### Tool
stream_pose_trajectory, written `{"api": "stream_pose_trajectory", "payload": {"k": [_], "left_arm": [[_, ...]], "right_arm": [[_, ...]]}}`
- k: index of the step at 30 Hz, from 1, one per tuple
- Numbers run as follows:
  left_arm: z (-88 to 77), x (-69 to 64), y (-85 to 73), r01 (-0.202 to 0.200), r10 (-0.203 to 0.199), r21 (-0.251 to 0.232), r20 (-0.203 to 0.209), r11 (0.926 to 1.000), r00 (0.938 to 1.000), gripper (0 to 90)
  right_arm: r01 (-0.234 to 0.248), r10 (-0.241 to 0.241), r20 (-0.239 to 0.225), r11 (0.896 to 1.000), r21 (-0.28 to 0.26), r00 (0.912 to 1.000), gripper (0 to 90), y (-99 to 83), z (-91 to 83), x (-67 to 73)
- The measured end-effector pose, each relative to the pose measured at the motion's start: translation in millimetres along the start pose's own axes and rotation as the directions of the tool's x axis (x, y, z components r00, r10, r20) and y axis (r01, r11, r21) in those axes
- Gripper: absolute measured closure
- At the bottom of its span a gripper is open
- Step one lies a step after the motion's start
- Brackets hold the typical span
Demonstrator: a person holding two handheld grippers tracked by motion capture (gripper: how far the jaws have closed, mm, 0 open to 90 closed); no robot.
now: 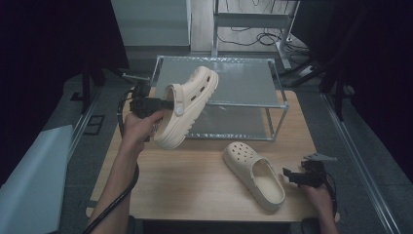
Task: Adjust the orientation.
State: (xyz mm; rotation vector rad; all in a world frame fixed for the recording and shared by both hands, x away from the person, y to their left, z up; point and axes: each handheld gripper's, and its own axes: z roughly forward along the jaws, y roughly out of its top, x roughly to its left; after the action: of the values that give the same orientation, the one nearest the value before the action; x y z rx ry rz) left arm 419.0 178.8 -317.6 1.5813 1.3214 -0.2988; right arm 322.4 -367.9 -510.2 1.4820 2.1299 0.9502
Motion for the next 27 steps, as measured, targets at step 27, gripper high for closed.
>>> {"api": "stream_pose_trajectory", "payload": {"k": [27], "left_arm": [[56.5, 10.6, 62.0, 0.216, -0.231, -0.214, -0.046, 0.9526, 0.9719, 76.3]], "right_arm": [[-0.004, 0.004, -0.011, 1.000, 0.007, 0.9999, 12.2, -0.4, 0.8, -2.4]]}}
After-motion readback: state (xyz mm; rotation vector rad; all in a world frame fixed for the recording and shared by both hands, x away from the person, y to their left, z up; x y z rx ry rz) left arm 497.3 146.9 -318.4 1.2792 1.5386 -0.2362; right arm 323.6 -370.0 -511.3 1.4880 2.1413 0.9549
